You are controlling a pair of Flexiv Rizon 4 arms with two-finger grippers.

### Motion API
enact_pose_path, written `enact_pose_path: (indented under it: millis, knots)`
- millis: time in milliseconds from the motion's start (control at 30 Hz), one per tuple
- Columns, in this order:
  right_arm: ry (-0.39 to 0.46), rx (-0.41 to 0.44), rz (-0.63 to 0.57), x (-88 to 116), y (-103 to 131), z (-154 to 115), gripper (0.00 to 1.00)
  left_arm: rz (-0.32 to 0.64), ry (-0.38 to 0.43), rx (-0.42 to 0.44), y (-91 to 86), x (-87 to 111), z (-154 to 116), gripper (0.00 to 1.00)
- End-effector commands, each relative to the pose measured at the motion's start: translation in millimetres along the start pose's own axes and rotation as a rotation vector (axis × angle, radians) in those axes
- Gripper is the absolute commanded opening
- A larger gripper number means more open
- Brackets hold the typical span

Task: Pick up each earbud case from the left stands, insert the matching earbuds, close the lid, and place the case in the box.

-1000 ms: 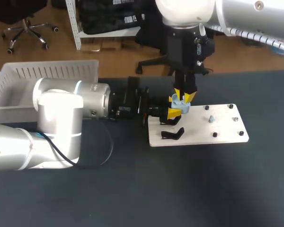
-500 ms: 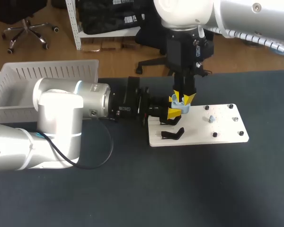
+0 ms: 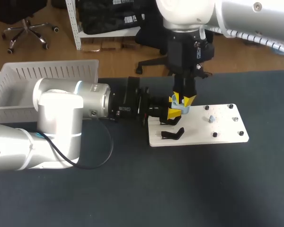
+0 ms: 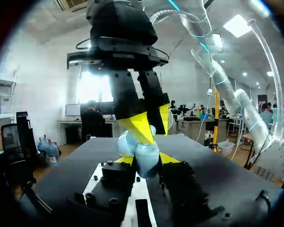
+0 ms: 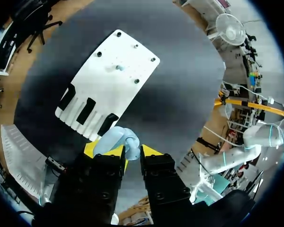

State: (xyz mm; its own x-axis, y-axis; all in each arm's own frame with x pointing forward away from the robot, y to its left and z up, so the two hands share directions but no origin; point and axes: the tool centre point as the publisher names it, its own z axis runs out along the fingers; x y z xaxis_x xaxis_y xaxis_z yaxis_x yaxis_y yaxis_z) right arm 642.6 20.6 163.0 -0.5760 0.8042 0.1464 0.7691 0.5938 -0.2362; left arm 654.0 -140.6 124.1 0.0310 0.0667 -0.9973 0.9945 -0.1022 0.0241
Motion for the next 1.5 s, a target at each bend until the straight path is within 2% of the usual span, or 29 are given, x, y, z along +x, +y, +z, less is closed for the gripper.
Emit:
enact_pose_path:
  millis: [33,100,133,200,333,567,800,967,1200,1333,1500]
  knots:
    - [0.006,-0.005,0.0,-1,-2,-1,0.24,0.004,-0.004,-0.006,-0.4,0.8,0,0.0]
    - [0.009,-0.01,0.0,0,-3,-2,0.25,0.004,-0.004,-0.006,-0.4,0.8,0,0.0]
    - [0.009,-0.011,0.0,0,-4,-2,0.3,0.004,-0.004,-0.006,-0.4,0.8,0,0.0]
    - [0.009,-0.015,-0.001,1,-6,-3,0.27,0.004,-0.004,-0.006,-0.4,0.8,0,0.0]
    - [0.007,-0.035,-0.009,3,-10,-8,0.28,0.004,-0.004,-0.006,-0.4,0.8,0,0.0]
    - [0.014,-0.117,-0.027,3,-25,-22,0.32,0.004,-0.004,-0.006,-0.4,0.8,0,0.0]
    - [0.007,-0.237,-0.044,-12,-48,-28,0.35,0.004,-0.004,-0.006,-0.4,0.8,0,0.0]
    - [-0.056,-0.271,-0.174,-28,-59,-19,0.44,0.004,-0.004,-0.006,-0.4,0.8,0,0.0]
    - [-0.104,-0.388,-0.277,-53,-72,-23,0.38,0.004,-0.004,-0.006,-0.4,0.8,0,0.0]
    - [-0.158,-0.443,-0.365,-57,-76,-26,0.42,0.004,-0.004,-0.006,-0.4,0.8,0,0.0]
    - [-0.183,-0.466,-0.48,-64,-75,-25,0.4,0.004,-0.004,-0.006,-0.4,0.8,0,0.0]
